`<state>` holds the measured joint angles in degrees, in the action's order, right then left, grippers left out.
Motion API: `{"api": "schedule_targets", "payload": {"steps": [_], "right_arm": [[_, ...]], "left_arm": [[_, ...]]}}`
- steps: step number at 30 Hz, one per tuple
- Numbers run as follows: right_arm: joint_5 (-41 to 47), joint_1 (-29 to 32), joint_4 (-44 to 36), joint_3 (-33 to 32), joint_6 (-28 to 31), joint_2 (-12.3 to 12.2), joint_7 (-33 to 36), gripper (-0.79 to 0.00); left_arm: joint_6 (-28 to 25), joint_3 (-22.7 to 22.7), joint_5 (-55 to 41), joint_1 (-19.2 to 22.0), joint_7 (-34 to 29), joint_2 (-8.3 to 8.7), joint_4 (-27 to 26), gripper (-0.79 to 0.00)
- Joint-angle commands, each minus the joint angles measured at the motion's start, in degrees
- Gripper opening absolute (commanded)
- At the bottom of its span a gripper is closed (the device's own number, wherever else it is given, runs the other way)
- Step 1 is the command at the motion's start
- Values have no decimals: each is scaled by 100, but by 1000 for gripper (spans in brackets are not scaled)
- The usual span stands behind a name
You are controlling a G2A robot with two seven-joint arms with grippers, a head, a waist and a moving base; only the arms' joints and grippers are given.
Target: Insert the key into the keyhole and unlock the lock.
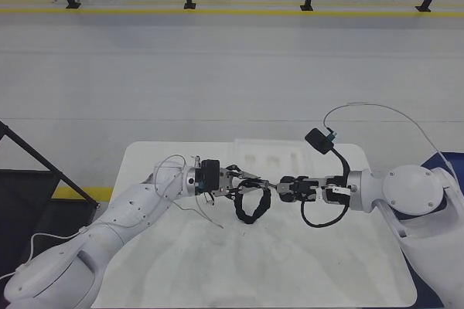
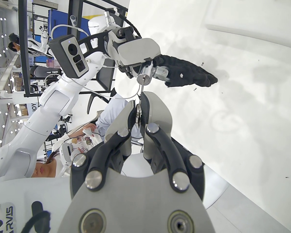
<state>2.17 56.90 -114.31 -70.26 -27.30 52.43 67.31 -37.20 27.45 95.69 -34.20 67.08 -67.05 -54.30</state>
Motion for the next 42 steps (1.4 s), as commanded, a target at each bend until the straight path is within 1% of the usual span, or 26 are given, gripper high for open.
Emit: {"api": "schedule_targets", "payload": {"steps": [1,14,27,42], "right_arm": [[32,-14,9,19,7,-3,17,-785],[210,-148,190,137,-19,-19,93,-785],[369,-323,371,292,5,-36,298,-785],[486,-507,559,421,-201,-59,343,-785]], "left_arm": [[19,8,31,-3,19,0,-2,-785],[170,-60,330,33,170,14,-71,-785],[268,-152,394,80,268,24,-74,-785],[448,-307,610,164,448,37,-82,-785]]}}
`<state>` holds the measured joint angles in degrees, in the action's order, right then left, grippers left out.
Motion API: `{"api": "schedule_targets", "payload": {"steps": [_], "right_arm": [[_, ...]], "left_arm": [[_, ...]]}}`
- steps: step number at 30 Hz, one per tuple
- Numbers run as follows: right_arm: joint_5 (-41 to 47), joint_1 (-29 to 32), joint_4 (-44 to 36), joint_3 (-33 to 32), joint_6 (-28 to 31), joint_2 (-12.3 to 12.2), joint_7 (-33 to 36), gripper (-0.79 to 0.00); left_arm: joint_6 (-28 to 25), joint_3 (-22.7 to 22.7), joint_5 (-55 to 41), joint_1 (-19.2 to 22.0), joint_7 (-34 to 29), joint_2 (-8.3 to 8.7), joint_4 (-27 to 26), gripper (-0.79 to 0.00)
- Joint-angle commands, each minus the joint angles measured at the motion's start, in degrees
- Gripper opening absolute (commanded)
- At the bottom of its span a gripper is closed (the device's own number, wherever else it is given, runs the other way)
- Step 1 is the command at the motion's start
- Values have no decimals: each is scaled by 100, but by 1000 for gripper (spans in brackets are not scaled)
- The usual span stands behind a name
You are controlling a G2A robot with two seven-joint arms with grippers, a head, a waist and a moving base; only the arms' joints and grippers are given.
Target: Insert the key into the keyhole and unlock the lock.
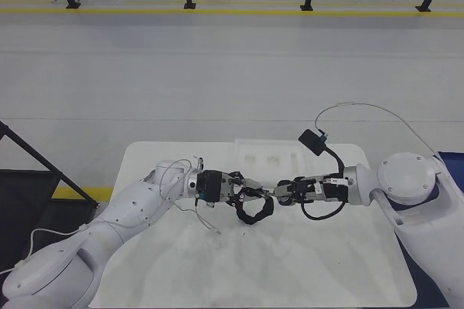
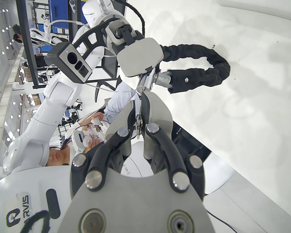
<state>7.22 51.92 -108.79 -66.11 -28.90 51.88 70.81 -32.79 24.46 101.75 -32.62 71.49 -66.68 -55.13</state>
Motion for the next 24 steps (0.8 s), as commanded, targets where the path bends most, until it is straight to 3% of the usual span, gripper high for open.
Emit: {"api": "schedule_targets", "payload": {"steps": [1,24], "right_arm": [[-47,-17,2,17,-77,-8,-11,-785],[-409,-193,-145,379,-586,-32,-403,-785]], "left_arm": [[12,-14,3,9,12,0,2,-785],[-181,17,-274,0,-181,14,-28,-785]]}}
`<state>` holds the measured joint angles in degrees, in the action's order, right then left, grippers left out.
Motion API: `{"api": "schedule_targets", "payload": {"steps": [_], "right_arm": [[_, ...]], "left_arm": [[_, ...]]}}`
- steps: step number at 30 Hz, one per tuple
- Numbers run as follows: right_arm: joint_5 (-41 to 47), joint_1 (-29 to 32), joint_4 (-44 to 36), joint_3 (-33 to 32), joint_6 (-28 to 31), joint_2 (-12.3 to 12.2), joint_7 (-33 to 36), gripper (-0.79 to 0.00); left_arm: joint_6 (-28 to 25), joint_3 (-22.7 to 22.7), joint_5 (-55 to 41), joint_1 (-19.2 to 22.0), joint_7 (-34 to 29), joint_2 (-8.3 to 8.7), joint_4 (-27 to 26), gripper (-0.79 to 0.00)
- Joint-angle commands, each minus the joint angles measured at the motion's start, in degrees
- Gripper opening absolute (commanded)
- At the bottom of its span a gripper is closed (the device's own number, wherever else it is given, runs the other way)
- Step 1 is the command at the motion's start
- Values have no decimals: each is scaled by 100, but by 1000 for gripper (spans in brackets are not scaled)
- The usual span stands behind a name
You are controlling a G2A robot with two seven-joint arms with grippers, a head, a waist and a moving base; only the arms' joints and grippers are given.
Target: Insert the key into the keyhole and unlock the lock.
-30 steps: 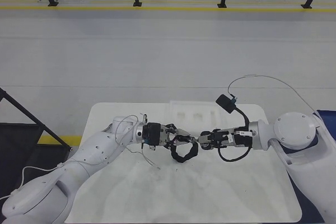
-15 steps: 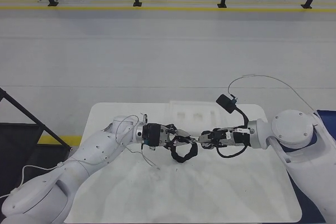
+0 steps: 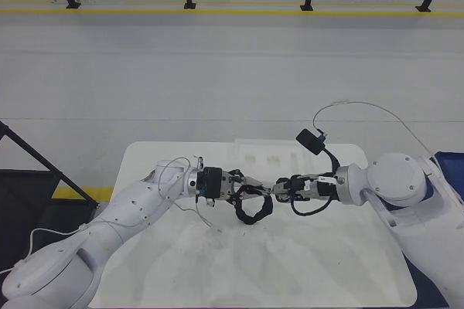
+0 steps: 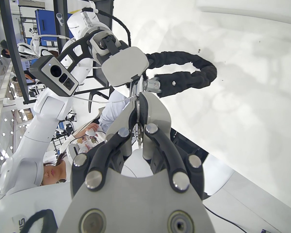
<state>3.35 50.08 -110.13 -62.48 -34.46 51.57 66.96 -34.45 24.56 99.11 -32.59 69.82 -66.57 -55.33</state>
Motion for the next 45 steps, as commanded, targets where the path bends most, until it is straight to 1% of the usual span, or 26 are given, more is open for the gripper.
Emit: {"api": "schedule_targets", "payload": {"steps": [1,7,8,10,15,18,20,24,28,33,36,40,45], "right_arm": [[-20,-16,-19,27,-42,-1,-25,-785],[75,-47,15,64,-30,3,-87,-785],[93,-52,30,67,-33,4,-102,-576],[130,-62,56,70,-24,5,-127,0],[343,-68,137,-15,121,3,-177,0],[355,-57,168,-106,456,-19,-129,0],[400,-47,248,-239,827,-41,-86,0],[326,28,372,-470,1762,-99,85,0],[207,111,462,-580,2764,-156,501,0],[-81,239,464,-569,3502,-208,866,0],[-124,288,469,-529,3758,-221,972,0],[-124,291,478,-528,3782,-222,976,0],[-124,291,478,-528,3782,-222,976,0]], "left_arm": [[-25,13,-29,-10,-25,5,-17,-785],[-63,30,-56,-25,-63,21,-64,-785],[-64,32,-59,-27,-64,23,-71,-785],[-78,30,-94,-41,-78,27,-80,-785],[-162,0,-299,-84,-161,28,-41,-785],[-273,-31,-510,-102,-272,29,-22,-785],[-405,-58,-642,-89,-403,40,-13,-785],[-649,-72,-1000,-70,-648,90,-42,-785],[-933,-5,-1383,-26,-932,186,-163,-785],[-1381,159,-1694,24,-1380,371,-504,-785],[-1626,281,-1717,24,-1626,487,-675,-785],[-1680,508,-1512,-19,-1705,610,-808,-785],[-1631,773,-1370,-141,-1998,729,-1068,-785]]}}
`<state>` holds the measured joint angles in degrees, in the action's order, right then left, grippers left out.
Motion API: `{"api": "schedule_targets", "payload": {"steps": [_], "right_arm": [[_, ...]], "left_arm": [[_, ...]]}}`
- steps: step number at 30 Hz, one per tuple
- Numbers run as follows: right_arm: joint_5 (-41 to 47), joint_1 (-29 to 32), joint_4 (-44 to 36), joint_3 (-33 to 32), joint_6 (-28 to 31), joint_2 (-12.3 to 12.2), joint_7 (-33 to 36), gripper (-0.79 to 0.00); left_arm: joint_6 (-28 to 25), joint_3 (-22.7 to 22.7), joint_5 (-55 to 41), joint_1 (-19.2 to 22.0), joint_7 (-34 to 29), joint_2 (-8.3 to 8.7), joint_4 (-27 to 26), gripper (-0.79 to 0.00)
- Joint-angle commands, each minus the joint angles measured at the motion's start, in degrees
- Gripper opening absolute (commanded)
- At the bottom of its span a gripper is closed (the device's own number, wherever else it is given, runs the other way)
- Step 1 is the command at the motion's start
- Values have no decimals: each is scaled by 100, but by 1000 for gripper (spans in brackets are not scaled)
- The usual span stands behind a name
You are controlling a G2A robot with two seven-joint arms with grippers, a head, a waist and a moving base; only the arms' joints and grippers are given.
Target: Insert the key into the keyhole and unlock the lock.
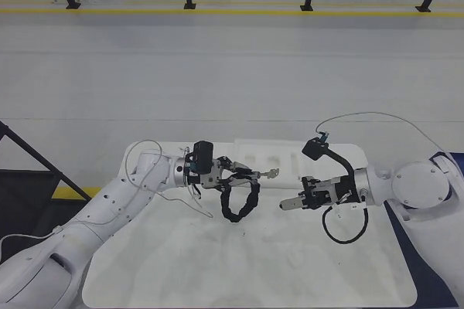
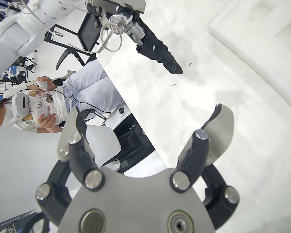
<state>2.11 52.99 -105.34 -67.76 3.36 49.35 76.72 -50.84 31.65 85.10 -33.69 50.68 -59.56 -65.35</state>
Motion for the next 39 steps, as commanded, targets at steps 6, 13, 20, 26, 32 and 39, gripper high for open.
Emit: {"api": "schedule_targets", "payload": {"steps": [6,13,20,26,32,39], "right_arm": [[-86,22,-52,-4,43,0,-135,0],[-1335,-69,-560,77,1460,-38,-376,0],[-2625,143,-996,74,2688,-79,-1082,0],[-3536,570,-1447,-5,2916,-103,-1872,0],[-4000,737,-1604,160,2996,-86,-2277,0],[-4228,448,-1498,611,2845,-5,-2173,0]], "left_arm": [[-81,347,18,-227,-438,144,-402,-785],[-314,522,-171,-386,-933,179,-609,-785],[-399,588,-411,-482,-1227,130,-569,-785],[-437,595,-543,-507,-1353,58,-459,-785],[-440,597,-568,-511,-1377,-15,-341,-785],[-481,620,-517,-503,-1337,-79,-279,-785]]}}
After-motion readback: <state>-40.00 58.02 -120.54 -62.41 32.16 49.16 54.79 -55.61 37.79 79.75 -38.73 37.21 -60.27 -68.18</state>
